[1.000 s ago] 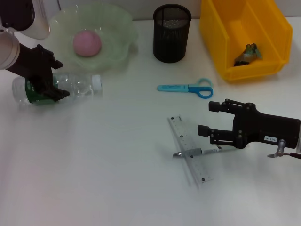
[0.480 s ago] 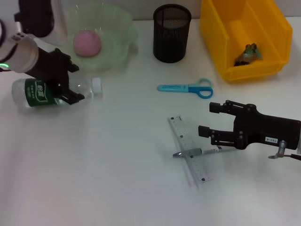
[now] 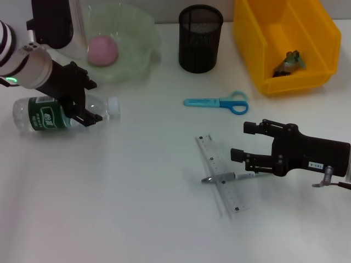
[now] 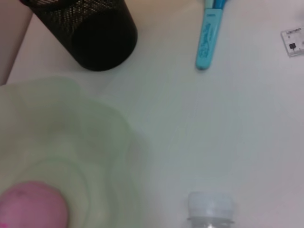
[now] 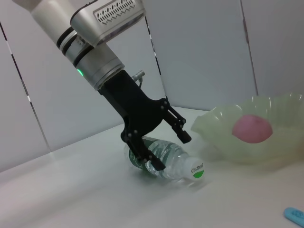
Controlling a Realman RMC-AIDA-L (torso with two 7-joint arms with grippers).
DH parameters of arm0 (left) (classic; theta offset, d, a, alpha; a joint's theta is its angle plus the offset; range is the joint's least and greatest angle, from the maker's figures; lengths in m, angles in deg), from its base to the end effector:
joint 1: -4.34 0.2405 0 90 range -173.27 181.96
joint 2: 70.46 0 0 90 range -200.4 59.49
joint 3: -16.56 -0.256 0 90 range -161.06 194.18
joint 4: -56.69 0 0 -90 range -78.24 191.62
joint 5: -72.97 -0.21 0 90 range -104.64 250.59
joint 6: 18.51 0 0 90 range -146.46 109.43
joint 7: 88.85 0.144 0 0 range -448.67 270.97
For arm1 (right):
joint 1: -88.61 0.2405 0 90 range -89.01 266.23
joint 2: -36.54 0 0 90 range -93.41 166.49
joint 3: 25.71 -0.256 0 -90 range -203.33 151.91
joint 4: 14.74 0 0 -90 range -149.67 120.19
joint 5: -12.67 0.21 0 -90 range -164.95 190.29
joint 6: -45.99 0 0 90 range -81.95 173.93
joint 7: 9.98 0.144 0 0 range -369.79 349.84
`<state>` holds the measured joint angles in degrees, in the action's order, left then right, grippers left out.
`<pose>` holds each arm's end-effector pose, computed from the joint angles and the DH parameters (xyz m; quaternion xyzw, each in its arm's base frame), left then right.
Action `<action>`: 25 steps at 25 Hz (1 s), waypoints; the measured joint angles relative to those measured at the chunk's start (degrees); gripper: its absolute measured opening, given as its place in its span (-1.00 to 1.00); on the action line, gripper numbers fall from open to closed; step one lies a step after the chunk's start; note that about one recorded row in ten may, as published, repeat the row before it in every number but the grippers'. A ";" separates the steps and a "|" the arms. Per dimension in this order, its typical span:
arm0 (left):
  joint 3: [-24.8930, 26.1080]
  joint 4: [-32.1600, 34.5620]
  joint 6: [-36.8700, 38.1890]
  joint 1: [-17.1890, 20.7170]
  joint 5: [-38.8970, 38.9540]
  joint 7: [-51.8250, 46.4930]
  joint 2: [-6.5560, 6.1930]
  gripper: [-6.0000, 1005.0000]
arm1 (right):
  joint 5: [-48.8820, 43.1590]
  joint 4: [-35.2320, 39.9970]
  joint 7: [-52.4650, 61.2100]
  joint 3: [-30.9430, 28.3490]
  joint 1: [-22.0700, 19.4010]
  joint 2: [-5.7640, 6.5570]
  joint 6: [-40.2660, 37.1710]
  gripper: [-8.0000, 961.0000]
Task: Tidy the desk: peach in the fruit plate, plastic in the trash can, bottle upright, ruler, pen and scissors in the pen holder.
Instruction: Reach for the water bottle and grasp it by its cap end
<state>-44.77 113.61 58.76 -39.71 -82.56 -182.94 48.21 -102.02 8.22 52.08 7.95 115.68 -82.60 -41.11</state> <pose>-0.2162 0.4100 0.0141 -0.9622 -0.0058 0.2179 0.1630 0.2952 0.2914 -0.0348 -0.9253 0.2165 0.2723 0.1509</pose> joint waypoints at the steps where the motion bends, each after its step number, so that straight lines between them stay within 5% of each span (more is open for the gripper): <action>1: -0.36 -0.14 0.04 -0.04 0.03 -0.13 0.04 0.59 | 0.00 -0.02 0.00 0.00 0.00 0.03 -0.03 0.71; 25: -9.66 -5.32 -7.06 -0.95 3.54 -1.13 0.25 0.58 | 0.00 -0.56 0.14 0.00 -0.72 -0.04 -0.64 0.71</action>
<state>-54.43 108.28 51.70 -40.66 -79.01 -184.07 48.46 -102.02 7.66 52.21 7.95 114.96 -82.64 -41.75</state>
